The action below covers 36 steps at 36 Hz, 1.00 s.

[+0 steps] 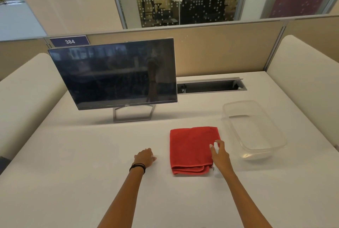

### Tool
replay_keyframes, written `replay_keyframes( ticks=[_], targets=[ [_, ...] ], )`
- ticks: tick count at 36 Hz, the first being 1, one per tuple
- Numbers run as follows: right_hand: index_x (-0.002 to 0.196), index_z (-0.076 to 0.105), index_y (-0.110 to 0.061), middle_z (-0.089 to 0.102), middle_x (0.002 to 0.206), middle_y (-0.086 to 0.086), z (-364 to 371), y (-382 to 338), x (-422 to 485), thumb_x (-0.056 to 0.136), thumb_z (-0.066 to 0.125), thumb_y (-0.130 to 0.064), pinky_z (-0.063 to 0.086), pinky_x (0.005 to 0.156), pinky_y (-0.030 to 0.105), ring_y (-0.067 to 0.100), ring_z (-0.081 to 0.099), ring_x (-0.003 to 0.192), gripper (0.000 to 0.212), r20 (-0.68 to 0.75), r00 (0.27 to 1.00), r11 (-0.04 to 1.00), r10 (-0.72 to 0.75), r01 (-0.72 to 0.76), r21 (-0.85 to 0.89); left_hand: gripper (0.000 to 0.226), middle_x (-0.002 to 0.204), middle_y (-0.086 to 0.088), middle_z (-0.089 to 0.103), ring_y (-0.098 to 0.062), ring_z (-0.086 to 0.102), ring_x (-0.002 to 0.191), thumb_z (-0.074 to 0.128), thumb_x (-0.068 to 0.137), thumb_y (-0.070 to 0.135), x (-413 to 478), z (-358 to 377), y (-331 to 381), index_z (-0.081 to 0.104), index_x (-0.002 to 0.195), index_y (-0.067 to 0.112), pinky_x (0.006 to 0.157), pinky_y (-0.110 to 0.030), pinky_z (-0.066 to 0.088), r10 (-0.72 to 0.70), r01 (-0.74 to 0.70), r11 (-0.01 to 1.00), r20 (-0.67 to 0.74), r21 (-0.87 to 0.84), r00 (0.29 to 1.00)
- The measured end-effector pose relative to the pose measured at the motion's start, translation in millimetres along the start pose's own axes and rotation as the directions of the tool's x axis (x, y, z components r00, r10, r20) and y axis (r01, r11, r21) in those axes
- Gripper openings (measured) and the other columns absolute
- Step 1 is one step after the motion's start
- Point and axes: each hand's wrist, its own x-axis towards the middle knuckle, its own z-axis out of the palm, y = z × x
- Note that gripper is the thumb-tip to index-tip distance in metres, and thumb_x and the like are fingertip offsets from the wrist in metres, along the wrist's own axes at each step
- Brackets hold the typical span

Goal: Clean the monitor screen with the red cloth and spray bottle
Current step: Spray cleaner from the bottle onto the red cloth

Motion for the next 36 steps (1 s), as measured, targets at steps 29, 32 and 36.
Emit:
replay_keyframes(
  ticks=[29, 32, 36],
  targets=[
    [0.118, 0.048, -0.011, 0.068, 0.109, 0.013, -10.3, -49.7, -22.2, 0.084, 0.068, -0.017, 0.054, 0.069, 0.030, 0.021, 0.064, 0.085, 0.040, 0.570, 0.812, 0.894, -0.129, -0.153, 0.421, 0.025, 0.100, 0.002, 0.066, 0.002, 0.061, 0.079, 0.055, 0.091, 0.026, -17.6, -16.0, 74.0, 0.064, 0.106, 0.008, 0.055, -0.008, 0.044, 0.110, -0.156, 0.412, -0.122, -0.898, 0.986],
    [0.117, 0.050, -0.014, 0.067, 0.101, 0.012, -9.9, -51.3, -21.3, 0.082, 0.069, -0.020, 0.051, 0.058, 0.023, 0.018, 0.064, 0.076, 0.040, 0.559, 0.819, 0.918, -0.127, -0.116, 0.380, 0.023, 0.100, 0.000, 0.068, -0.005, 0.064, 0.085, 0.058, 0.089, 0.027, -19.7, -14.8, 81.9, 0.065, 0.101, 0.008, 0.060, -0.007, 0.046, 0.089, -0.166, 0.347, -0.144, -0.923, 0.986],
    [0.115, 0.051, -0.017, 0.066, 0.108, 0.014, -8.5, -49.6, -17.2, 0.080, 0.071, -0.021, 0.051, 0.060, 0.022, 0.018, 0.066, 0.079, 0.041, 0.528, 0.839, 0.922, -0.133, -0.091, 0.377, 0.011, 0.096, -0.001, 0.068, -0.012, 0.065, 0.088, 0.059, 0.088, 0.023, -23.2, -15.1, 90.9, 0.066, 0.088, 0.014, 0.067, -0.012, 0.045, 0.066, -0.175, 0.269, -0.163, -0.947, 0.984]
  ],
)
